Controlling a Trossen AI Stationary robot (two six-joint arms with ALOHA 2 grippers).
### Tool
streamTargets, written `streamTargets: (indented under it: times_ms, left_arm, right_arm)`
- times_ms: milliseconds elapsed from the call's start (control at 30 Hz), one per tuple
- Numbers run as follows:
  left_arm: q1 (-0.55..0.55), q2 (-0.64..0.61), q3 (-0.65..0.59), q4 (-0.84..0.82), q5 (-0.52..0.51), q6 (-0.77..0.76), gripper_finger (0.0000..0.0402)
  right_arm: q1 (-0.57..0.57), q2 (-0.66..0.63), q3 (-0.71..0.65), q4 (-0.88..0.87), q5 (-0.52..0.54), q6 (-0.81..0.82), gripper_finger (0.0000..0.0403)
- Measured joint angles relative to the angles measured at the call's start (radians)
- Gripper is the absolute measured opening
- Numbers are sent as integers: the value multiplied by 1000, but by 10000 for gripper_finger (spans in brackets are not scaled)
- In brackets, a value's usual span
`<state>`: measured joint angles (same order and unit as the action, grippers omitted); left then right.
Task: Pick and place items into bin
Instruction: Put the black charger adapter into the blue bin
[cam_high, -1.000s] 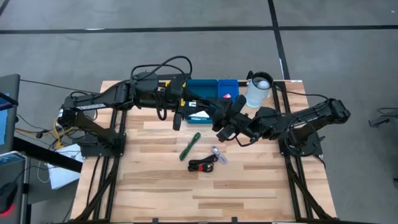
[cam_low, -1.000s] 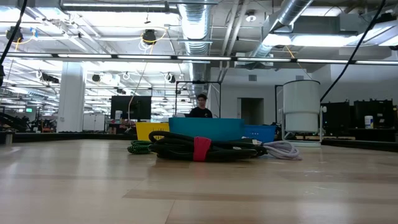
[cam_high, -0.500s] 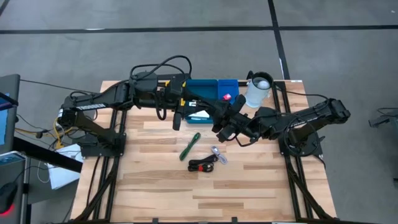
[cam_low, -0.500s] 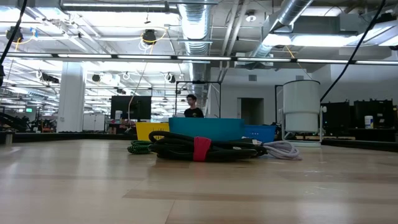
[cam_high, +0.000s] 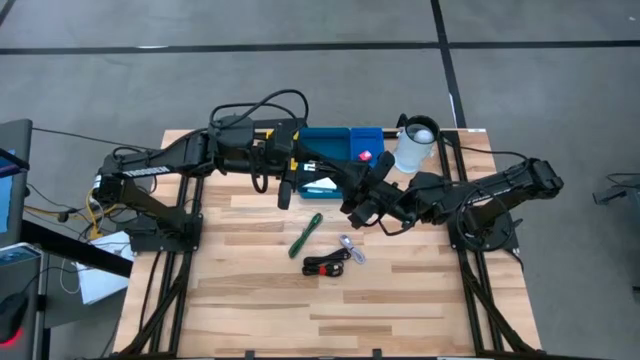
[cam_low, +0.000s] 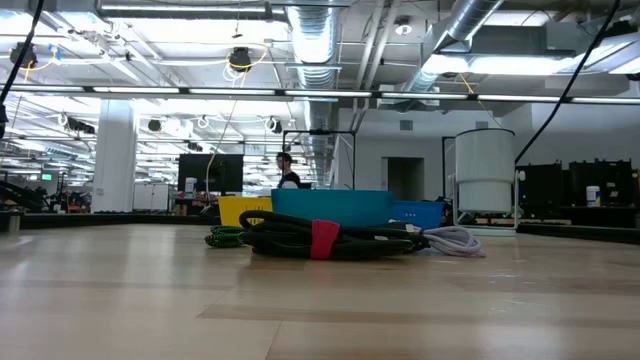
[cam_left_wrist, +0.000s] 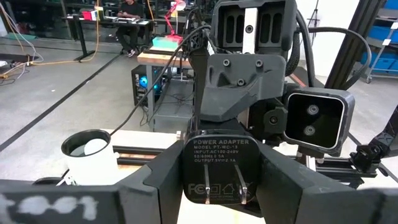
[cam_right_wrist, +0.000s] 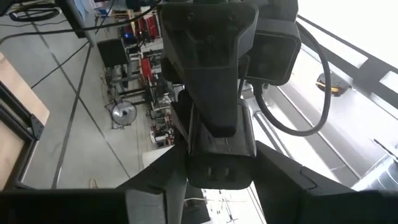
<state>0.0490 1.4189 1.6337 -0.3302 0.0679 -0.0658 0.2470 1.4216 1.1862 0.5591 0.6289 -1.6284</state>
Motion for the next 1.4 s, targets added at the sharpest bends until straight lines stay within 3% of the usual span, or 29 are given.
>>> streamTargets:
  times_ms: [800,1200,1400]
  left_arm:
    - [-56,-9,8,-6,-72,8,152]
    - [-58,-14,9,-20,-100,35,245]
    - [-58,-25,9,-50,-103,44,260]
  right_arm:
    - [0,1,0,6,5,5,140]
    - [-1,-1,0,2,40,9,140]
    - [-3,-1,0,3,63,8,140]
